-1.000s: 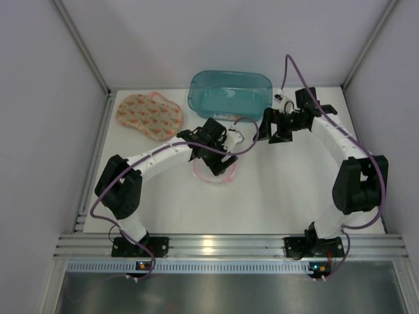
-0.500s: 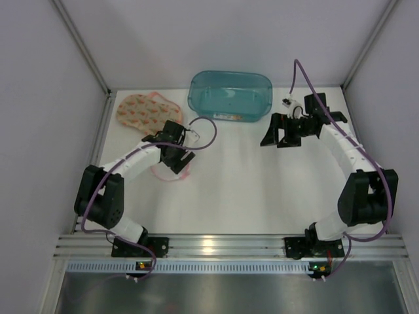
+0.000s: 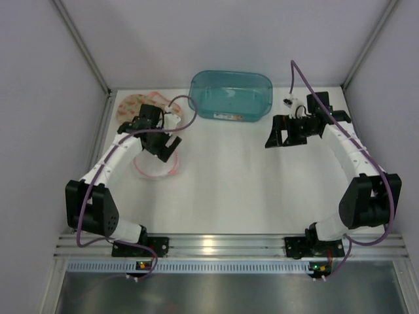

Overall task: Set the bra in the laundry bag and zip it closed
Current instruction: Reset both arms

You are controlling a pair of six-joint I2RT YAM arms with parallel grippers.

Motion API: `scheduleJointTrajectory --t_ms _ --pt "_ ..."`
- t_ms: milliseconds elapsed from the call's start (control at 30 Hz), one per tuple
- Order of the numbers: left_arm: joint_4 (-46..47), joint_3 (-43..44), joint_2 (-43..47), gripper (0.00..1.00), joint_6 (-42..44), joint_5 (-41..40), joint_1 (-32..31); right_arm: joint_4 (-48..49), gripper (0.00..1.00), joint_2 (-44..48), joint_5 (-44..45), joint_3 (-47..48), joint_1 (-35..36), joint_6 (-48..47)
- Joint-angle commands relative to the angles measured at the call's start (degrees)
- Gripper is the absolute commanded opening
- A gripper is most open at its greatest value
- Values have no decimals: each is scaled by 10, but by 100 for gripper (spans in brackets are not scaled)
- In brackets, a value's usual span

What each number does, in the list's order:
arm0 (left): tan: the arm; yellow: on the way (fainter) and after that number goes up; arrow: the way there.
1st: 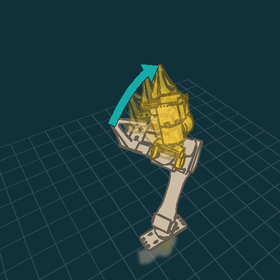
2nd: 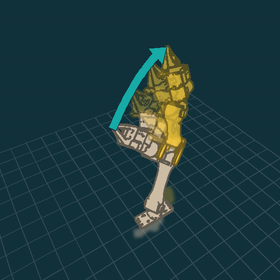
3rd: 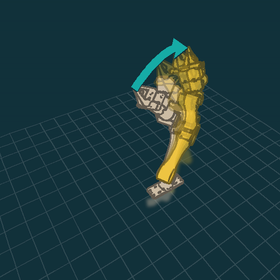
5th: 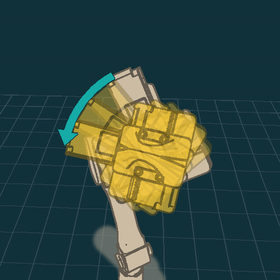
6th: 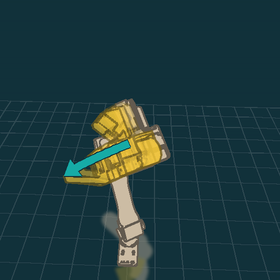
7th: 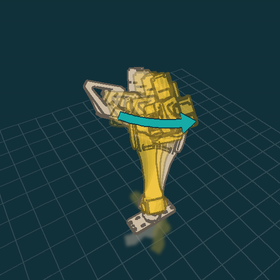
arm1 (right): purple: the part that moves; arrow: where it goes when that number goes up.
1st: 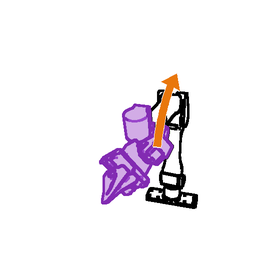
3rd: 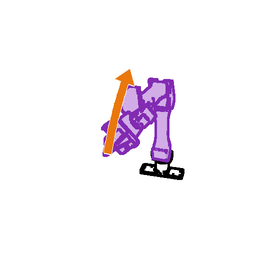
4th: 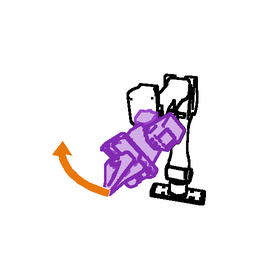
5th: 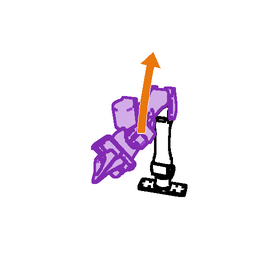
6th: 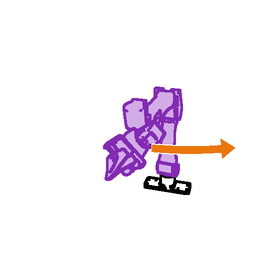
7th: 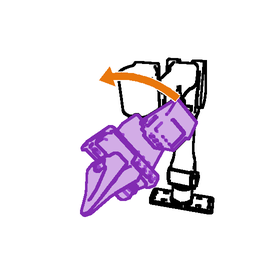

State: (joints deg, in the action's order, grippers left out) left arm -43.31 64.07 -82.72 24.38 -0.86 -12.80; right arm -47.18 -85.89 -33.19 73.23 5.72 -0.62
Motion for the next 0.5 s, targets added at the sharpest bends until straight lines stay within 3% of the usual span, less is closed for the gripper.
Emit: scheduleJointTrajectory --t_ms 0,67,200,333,467 --pt "-46 140 -19 98 -55 24 0 -9 99 14 12 54 -16 -32" --pt "-70 224 -50 98 -99 20 0 -12 99 16 15 74 -20 -38" --pt "-97 290 -63 98 -145 66 0 -9 99 23 20 88 -21 -36" --pt "-93 277 -48 98 -198 113 0 2 99 47 11 49 -21 -32" --pt "-72 191 -18 98 -220 103 0 16 99 85 14 -14 -21 -43"
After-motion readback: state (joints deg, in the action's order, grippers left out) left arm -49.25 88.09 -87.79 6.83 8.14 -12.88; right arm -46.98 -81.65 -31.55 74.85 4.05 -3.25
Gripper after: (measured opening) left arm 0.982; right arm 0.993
